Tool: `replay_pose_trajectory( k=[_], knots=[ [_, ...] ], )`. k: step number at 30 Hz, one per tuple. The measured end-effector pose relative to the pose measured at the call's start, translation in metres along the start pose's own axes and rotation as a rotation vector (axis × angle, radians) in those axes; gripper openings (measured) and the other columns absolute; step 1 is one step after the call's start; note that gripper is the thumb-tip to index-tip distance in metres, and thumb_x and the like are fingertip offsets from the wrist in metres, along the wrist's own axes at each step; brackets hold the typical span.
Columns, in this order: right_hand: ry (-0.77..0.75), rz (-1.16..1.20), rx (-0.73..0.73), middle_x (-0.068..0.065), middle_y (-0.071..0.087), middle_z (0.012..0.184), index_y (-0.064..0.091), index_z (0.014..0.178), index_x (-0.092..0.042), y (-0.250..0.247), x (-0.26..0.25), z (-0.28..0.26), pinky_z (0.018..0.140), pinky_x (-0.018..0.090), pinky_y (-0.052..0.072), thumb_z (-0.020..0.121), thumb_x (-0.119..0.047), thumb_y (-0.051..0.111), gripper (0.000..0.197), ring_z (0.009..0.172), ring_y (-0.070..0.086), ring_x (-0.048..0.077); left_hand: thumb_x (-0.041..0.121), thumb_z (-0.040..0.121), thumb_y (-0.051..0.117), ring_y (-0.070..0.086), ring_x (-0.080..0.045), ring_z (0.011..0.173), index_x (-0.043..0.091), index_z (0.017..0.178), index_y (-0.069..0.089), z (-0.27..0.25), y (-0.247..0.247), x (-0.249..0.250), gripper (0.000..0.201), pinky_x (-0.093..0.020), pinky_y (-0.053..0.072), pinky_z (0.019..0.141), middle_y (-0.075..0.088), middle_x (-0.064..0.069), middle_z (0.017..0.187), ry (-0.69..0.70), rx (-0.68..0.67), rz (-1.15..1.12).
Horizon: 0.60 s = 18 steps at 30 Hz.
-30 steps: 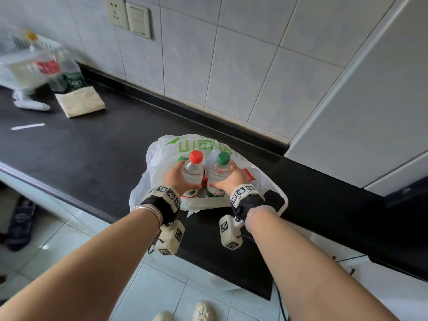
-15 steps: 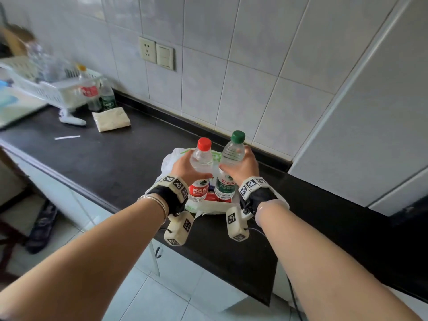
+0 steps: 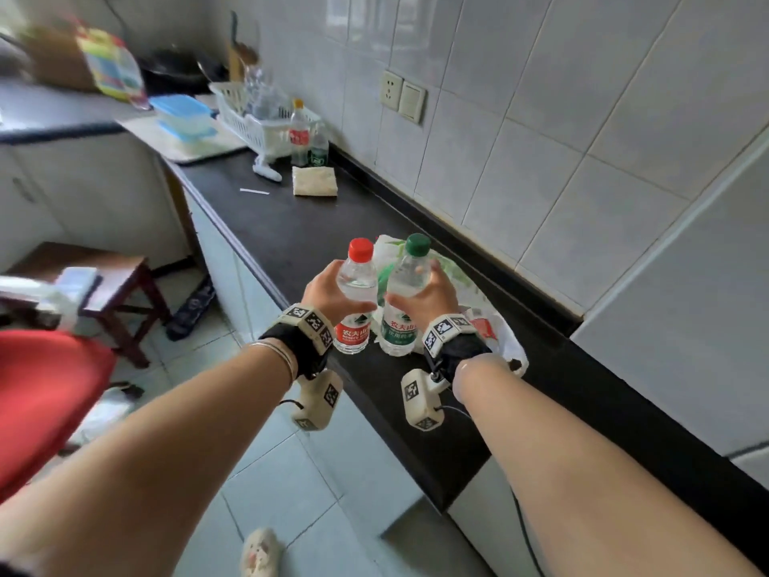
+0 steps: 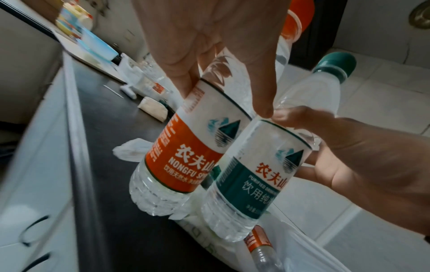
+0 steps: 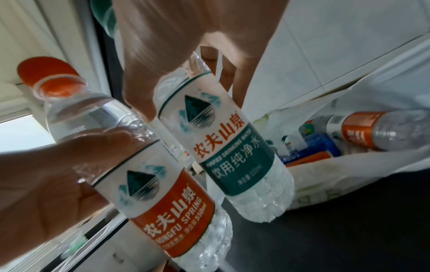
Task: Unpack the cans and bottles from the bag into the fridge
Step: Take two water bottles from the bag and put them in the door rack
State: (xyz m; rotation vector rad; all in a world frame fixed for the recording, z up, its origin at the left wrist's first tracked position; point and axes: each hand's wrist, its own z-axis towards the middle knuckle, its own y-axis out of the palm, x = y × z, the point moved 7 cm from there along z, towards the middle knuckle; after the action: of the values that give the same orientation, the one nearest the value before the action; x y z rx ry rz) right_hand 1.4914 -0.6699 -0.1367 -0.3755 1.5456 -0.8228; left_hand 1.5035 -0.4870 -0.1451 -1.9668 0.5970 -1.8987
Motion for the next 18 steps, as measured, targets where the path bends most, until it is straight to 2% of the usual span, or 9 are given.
replay_pose_trajectory(
  k=[5,7,10,13,15,18],
  knots=[
    [-0.176,-0.032,-0.134,0.010,0.057,0.121,0.042,0.127,-0.012,0.042,-0.045,-0.046,0.096,0.036,0.047,0.064,-0.038,0.083,0.079,0.111,0.056,0.027,0.017,0.061,0.085,0.061,-0.023,0.107,0.014,0.121,0.051,-0.059,-0.047,-0.046,0.069,-0.039,0.049,0.097,0.065,-0.006,0.115,-0.112,0.118,-0.040],
    [-0.229,-0.021,-0.175,0.009,0.061,0.114,0.047,0.117,-0.011,0.060,-0.062,-0.064,0.092,0.036,0.049,0.062,-0.036,0.085,0.072,0.105,0.059,0.026,0.021,0.060,0.086,0.061,-0.023,0.108,0.015,0.123,0.051,-0.079,-0.067,-0.066,0.072,-0.040,0.048,0.098,0.065,-0.006,0.117,-0.156,0.163,-0.030],
    [-0.309,0.014,-0.260,0.006,0.064,0.105,0.051,0.106,-0.011,0.092,-0.089,-0.100,0.084,0.031,0.050,0.060,-0.032,0.087,0.062,0.096,0.061,0.022,0.024,0.058,0.087,0.061,-0.020,0.108,0.016,0.122,0.051,-0.121,-0.106,-0.100,0.074,-0.038,0.048,0.099,0.065,-0.003,0.117,-0.224,0.262,-0.050],
    [-0.401,0.003,-0.359,0.008,0.062,0.108,0.050,0.110,-0.010,0.126,-0.120,-0.143,0.087,0.036,0.049,0.062,-0.037,0.085,0.066,0.101,0.059,0.025,0.017,0.062,0.085,0.061,-0.019,0.103,0.016,0.115,0.054,-0.171,-0.145,-0.129,0.062,-0.031,0.047,0.095,0.066,-0.003,0.111,-0.264,0.357,-0.090],
    [-0.474,-0.015,-0.410,0.012,0.061,0.110,0.049,0.115,-0.007,0.149,-0.138,-0.176,0.087,0.040,0.049,0.063,-0.043,0.083,0.072,0.102,0.059,0.028,0.018,0.062,0.085,0.062,-0.020,0.104,0.017,0.115,0.054,-0.207,-0.169,-0.147,0.062,-0.034,0.047,0.098,0.066,-0.003,0.112,-0.293,0.399,-0.094],
    [-0.542,-0.023,-0.494,0.011,0.060,0.108,0.048,0.115,-0.007,0.183,-0.161,-0.230,0.086,0.037,0.049,0.064,-0.043,0.083,0.071,0.100,0.059,0.027,0.021,0.060,0.086,0.062,-0.020,0.106,0.019,0.118,0.053,-0.264,-0.200,-0.174,0.066,-0.034,0.047,0.098,0.066,-0.002,0.113,-0.344,0.467,-0.084]
  ],
)
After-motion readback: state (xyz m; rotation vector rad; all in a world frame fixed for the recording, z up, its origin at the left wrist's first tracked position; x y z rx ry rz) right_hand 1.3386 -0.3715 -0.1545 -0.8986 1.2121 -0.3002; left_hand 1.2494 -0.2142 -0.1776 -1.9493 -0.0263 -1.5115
